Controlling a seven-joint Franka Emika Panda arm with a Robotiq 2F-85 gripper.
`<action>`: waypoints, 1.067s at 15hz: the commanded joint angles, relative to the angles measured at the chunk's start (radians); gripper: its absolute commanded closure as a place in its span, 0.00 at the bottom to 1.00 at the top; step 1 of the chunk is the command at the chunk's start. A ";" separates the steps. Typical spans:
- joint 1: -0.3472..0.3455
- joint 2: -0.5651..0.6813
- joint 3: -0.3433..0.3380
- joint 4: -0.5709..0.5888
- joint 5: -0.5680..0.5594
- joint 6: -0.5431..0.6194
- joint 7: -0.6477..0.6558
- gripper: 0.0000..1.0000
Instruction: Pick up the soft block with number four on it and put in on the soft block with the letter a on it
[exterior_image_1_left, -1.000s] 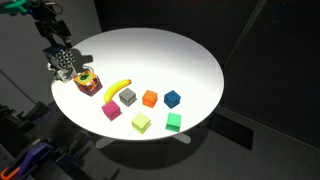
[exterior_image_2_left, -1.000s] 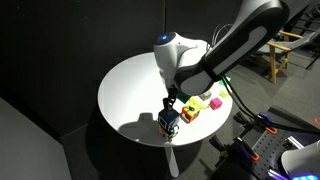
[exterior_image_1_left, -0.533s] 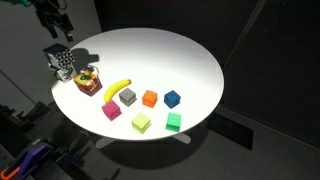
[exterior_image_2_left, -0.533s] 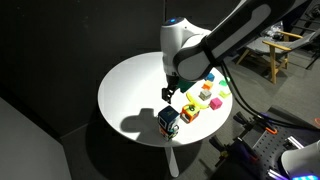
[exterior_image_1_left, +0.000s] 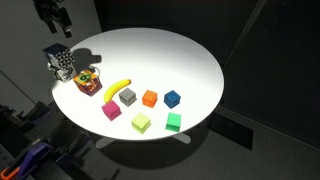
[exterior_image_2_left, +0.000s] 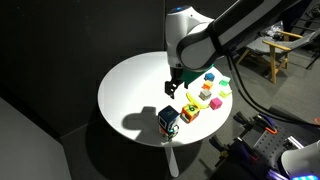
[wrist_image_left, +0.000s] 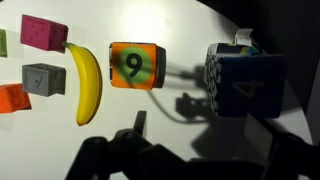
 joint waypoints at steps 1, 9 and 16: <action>-0.016 -0.086 0.016 -0.051 0.025 -0.077 -0.005 0.00; -0.025 -0.228 0.036 -0.166 0.052 -0.040 -0.004 0.00; -0.028 -0.199 0.047 -0.145 0.033 -0.045 0.000 0.00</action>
